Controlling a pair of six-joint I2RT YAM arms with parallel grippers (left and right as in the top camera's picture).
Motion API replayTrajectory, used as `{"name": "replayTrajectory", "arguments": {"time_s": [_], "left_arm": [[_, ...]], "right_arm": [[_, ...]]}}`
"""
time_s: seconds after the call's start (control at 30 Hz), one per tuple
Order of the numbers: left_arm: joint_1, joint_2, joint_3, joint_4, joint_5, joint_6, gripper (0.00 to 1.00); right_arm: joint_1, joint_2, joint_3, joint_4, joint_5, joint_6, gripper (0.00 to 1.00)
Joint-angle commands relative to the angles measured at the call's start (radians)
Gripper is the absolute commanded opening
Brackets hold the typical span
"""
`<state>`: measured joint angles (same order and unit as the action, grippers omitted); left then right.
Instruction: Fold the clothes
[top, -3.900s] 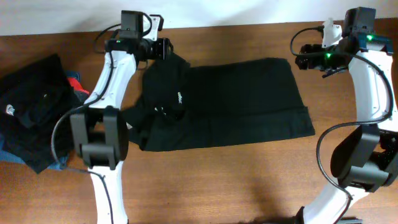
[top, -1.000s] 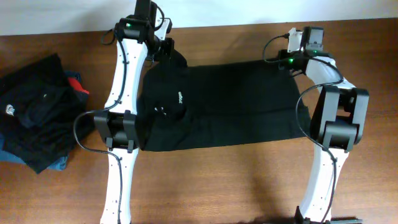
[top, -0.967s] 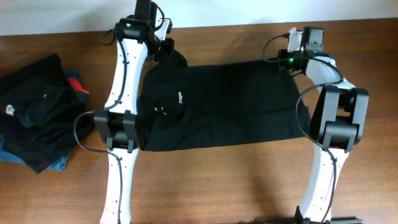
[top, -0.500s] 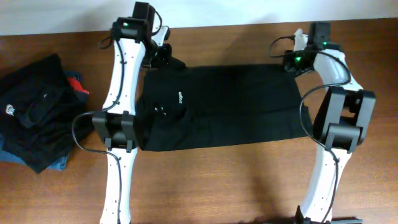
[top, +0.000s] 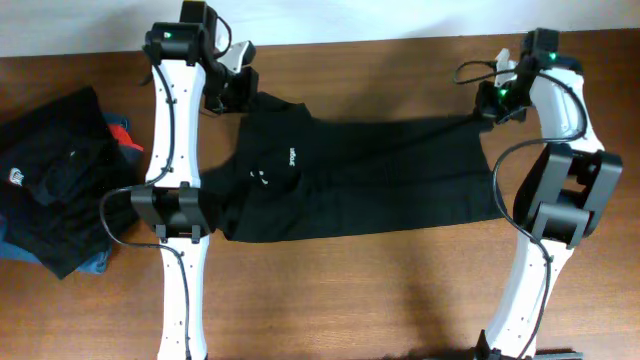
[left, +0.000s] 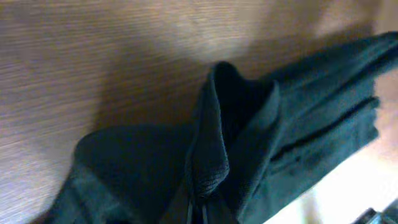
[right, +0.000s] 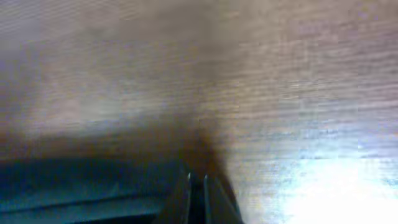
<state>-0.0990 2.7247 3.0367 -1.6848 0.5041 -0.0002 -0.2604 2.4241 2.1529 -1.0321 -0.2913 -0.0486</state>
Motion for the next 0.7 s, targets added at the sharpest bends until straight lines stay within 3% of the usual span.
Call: {"name": "replayTrajectory", "arguments": {"time_s": [0.0,0.43,0.67], "left_arm": [[0.002,-0.004,0.016,-0.003,0.139,0.064,0.0],[0.038,-0.005,0.031,-0.003,0.129,0.085,0.0],[0.047,-0.064,0.042,-0.003,0.047,0.085,0.0]], "right_arm": [[-0.001,-0.041,0.094,-0.058,-0.044,0.005,0.04],[-0.001,-0.041,0.19,-0.232,-0.108,0.005,0.12],[-0.003,-0.043,0.196,-0.282,-0.109,0.005,0.04]]}}
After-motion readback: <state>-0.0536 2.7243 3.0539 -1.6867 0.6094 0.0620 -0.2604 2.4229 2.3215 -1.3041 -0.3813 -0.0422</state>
